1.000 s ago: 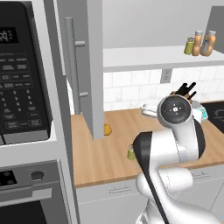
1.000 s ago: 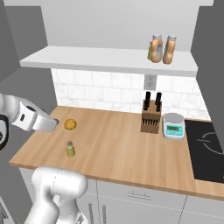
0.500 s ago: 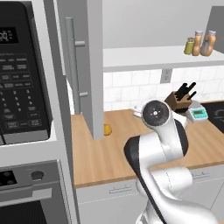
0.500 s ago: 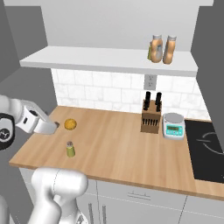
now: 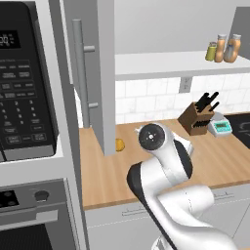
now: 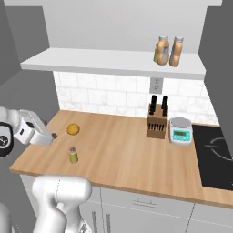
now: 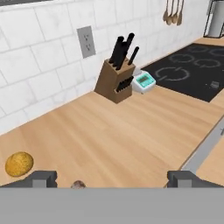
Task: Put the shaker and condiment bottle from the counter next to their counterparts in the cabinet.
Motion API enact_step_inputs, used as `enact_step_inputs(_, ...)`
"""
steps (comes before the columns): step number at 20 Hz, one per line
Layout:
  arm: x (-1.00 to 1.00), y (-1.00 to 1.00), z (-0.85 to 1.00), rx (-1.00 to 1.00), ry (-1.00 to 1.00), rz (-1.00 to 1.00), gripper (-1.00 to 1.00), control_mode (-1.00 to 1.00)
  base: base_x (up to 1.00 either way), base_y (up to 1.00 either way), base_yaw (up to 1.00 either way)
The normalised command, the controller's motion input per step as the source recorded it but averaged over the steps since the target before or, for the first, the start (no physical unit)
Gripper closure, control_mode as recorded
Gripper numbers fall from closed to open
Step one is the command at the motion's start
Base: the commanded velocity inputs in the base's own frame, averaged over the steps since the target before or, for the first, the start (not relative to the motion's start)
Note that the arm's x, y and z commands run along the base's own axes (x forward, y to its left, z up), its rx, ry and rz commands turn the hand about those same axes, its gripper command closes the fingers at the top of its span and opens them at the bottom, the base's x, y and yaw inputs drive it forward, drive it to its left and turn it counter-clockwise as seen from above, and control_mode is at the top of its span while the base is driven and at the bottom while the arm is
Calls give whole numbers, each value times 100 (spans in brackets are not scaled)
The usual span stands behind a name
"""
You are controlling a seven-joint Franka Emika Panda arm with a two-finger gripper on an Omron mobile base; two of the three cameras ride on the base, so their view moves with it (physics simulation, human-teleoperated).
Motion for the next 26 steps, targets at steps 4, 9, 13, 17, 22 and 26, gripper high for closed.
enact_step_inputs(4,-3,0,-65,0,0,4,-100,-100,0,0,0)
enact_step_inputs(9,1,0,-69,0,-10,0,-100,-100,0,0,0)
enact_step_inputs(13,0,15,-52,0,-2,0,-100,-100,0,0,0)
enact_step_inputs(17,2,1,-69,0,-7,0,-100,-100,0,0,0)
enact_step_inputs(22,1,0,-65,0,-14,0,-100,-100,0,0,0)
enact_step_inputs(26,0,-5,-53,0,-15,0,-100,-100,0,0,0)
